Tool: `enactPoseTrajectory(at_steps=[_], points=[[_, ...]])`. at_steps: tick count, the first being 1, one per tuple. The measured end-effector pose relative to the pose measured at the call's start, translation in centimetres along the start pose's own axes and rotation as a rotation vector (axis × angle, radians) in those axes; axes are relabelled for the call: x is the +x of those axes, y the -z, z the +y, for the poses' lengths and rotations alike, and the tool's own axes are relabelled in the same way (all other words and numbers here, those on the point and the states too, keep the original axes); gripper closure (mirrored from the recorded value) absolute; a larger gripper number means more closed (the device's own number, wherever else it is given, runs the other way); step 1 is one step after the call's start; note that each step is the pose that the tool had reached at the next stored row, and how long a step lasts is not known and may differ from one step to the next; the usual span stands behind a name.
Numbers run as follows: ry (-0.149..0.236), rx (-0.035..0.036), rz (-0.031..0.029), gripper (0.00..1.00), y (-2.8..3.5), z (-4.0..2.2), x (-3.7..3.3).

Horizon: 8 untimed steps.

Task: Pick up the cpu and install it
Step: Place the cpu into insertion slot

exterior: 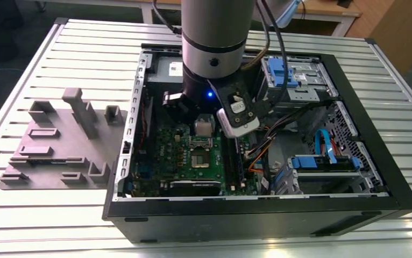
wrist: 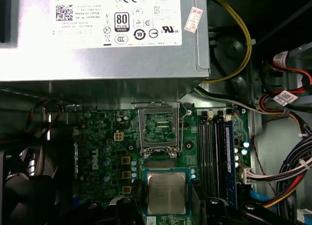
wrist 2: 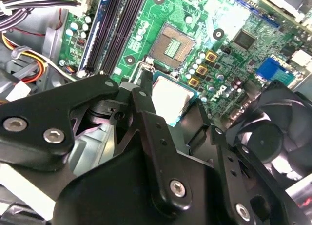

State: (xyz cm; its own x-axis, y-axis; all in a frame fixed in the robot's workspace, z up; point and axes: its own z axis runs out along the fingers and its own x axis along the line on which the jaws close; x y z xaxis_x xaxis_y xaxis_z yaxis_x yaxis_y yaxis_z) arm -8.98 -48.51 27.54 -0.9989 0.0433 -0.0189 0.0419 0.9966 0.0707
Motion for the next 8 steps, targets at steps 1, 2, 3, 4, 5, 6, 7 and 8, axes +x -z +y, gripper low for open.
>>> enactPoseTrajectory(at_steps=[1, 2, 3, 4, 5, 6, 7, 8], points=[[0.0, 0.0001, 0.0, 0.53, -0.17, -0.02, 0.0], [0.001, 0.0, 0.0, 0.53, -0.36, -0.03, 0.01], [0.003, 0.0, 0.0002, 0.53, -0.55, -0.04, 0.01], [0.005, 0.0001, 0.0004, 0.53, -0.72, -0.05, 0.02], [0.009, 0.0001, 0.0006, 0.53, -0.9, -0.07, 0.02], [0.013, -0.0001, 0.0009, 0.53, -1.08, -0.08, 0.02], [0.017, -0.0003, 0.0012, 0.53, -1.26, -0.09, 0.02], [0.022, -0.0003, 0.0016, 0.53, -1.44, -0.11, 0.02]])
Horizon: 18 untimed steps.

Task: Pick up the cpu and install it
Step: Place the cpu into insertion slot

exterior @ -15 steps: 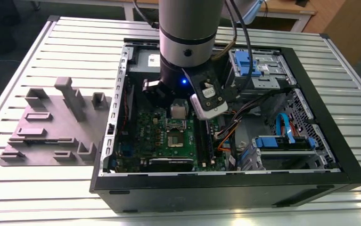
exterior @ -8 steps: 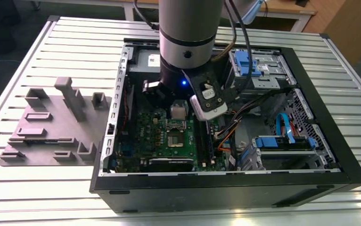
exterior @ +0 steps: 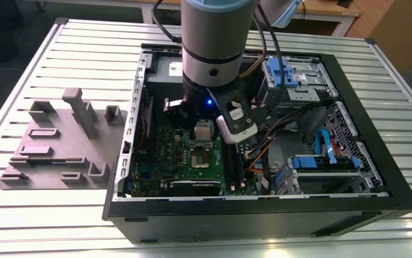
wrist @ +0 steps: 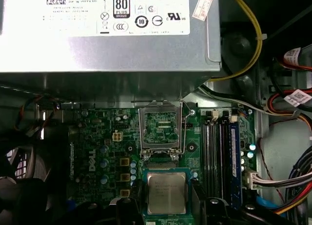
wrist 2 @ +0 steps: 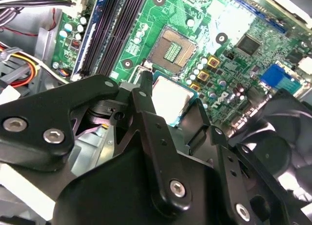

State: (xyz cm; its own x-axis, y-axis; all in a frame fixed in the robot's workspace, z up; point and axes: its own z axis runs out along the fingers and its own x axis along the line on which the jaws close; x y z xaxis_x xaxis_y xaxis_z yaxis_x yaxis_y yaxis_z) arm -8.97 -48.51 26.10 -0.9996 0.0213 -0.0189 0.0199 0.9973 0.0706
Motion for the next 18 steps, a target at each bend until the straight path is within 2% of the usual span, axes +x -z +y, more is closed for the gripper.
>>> enactPoseTrajectory(at_steps=[4, 18], points=[[0.012, -0.0003, 0.0008, 0.53, -0.71, -0.06, -0.12], [0.013, -0.0003, 0.001, 0.53, -3.14, -0.53, -0.16]])
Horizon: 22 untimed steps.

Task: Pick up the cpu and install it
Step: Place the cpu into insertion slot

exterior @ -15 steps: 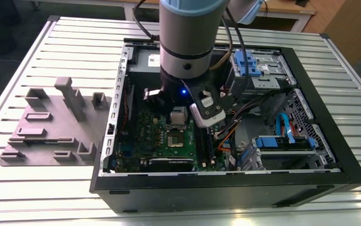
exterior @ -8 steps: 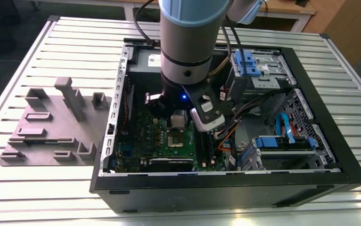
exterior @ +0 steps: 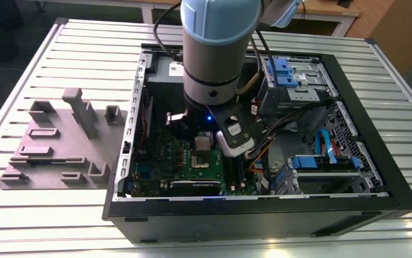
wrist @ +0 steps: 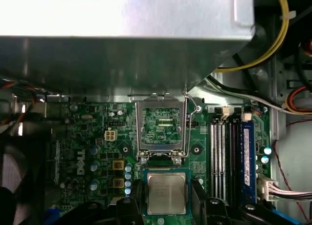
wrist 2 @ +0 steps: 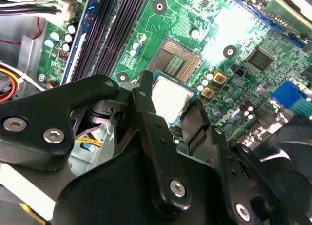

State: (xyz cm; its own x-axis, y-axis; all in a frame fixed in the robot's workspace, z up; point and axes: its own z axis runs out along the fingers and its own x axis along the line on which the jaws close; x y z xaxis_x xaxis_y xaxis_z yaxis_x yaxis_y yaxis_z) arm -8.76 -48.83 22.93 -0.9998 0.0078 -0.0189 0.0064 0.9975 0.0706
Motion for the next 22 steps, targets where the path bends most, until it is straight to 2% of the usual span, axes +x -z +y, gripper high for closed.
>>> enactPoseTrajectory(at_steps=[7, 20, 22], points=[[0.0, 0.0, 0.0, 0.53, -1.0, -0.49, -0.13], [0.0, 0.0, 0.0, 0.53, -2.27, -1.0, -0.12], [0.0, 0.0002, 0.0001, 0.53, -2.29, -1.01, -0.12]])
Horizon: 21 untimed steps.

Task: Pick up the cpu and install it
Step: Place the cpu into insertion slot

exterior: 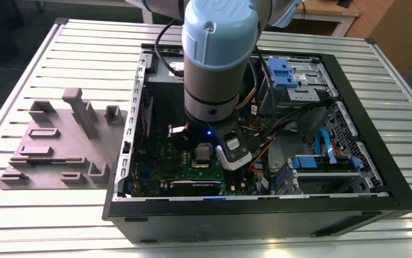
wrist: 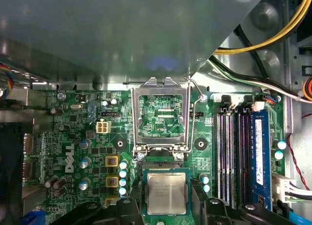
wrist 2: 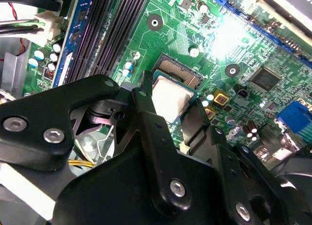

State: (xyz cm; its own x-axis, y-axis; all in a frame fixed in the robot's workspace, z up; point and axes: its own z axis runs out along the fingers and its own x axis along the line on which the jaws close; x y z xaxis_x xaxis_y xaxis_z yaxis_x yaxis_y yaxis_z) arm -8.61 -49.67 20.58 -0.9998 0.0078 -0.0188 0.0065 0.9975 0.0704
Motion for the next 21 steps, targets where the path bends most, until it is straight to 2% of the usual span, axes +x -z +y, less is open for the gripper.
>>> enactPoseTrajectory(at_steps=[6, 15, 21], points=[[0.0, -0.0001, 0.0, 0.53, -0.38, -0.03, 0.01], [0.0, -0.0006, -0.0003, 0.53, -0.54, -0.03, 0.0], [0.0, -0.0002, 0.0001, 0.53, -0.92, -0.28, 0.02]])
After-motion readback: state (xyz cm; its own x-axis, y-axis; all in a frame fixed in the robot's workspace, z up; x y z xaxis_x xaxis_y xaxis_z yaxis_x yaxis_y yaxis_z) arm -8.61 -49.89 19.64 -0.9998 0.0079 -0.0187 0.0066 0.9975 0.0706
